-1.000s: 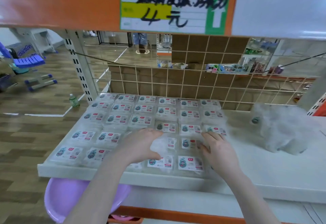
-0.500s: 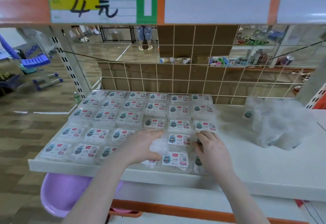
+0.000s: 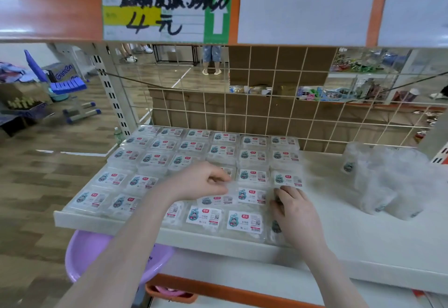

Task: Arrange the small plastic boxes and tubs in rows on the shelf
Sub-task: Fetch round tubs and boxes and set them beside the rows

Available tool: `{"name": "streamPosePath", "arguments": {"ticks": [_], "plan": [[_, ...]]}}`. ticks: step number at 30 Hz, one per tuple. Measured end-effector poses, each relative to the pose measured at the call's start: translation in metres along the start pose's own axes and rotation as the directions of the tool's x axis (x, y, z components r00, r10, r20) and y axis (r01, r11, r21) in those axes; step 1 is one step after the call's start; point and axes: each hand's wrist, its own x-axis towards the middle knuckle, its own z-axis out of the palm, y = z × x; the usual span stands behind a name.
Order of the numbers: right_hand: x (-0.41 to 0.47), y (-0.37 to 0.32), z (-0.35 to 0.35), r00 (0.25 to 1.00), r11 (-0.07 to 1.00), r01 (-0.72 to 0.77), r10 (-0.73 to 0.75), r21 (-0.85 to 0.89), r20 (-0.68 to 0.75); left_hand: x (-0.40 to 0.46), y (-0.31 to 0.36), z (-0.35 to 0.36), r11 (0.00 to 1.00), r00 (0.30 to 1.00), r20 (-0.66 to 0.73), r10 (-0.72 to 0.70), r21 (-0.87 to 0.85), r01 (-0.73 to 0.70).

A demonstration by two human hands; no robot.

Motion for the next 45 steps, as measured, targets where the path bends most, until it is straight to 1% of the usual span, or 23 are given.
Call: {"name": "streamPosePath", "arguments": {"ticks": [5,8,10,12,16,23,28,34,37,45], "plan": [[0.0,0.0,0.0,1.0,1.0,-0.013,0.013,0.01,0.017,0.011,-0.001,-0.002,0.996,0.997,-0.073,0.033,0.081,-0.027],[0.001,-0.001,0.0,0.999,1.0,-0.022,0.022,0.005,0.031,0.016,-0.003,0.002,0.979,0.984,-0.164,0.068,0.201,-0.035],[0.001,-0.001,-0.001,0.999,1.0,-0.025,0.025,0.009,0.033,0.017,-0.006,0.007,0.958,0.981,-0.171,0.089,0.283,-0.037],[0.001,-0.002,-0.002,0.999,1.0,-0.022,0.021,0.009,0.028,0.017,-0.011,0.012,0.946,0.986,-0.146,0.081,0.322,-0.03],[0.001,-0.004,-0.003,1.0,1.0,-0.023,0.023,0.014,0.013,0.018,-0.019,0.022,0.943,0.995,-0.062,0.084,0.327,-0.059],[-0.001,-0.005,-0.003,1.0,1.0,-0.029,0.029,0.002,-0.001,0.025,-0.023,0.023,0.918,0.988,0.005,0.157,0.368,-0.148],[0.0,-0.007,-0.004,1.0,1.0,-0.027,0.027,0.011,-0.012,0.03,-0.028,0.019,0.909,0.988,0.041,0.151,0.386,-0.155],[0.0,-0.01,-0.005,0.999,1.0,-0.019,0.019,0.011,-0.035,0.041,-0.03,0.013,0.911,0.99,0.01,0.143,0.39,-0.136],[0.0,-0.01,-0.006,0.999,1.0,-0.023,0.023,0.014,-0.023,0.045,-0.03,0.015,0.924,0.992,-0.007,0.125,0.366,-0.114],[0.002,-0.01,-0.006,1.0,1.0,-0.004,0.004,-0.03,0.001,0.048,-0.027,0.017,0.925,0.994,-0.054,0.09,0.374,-0.064]]}}
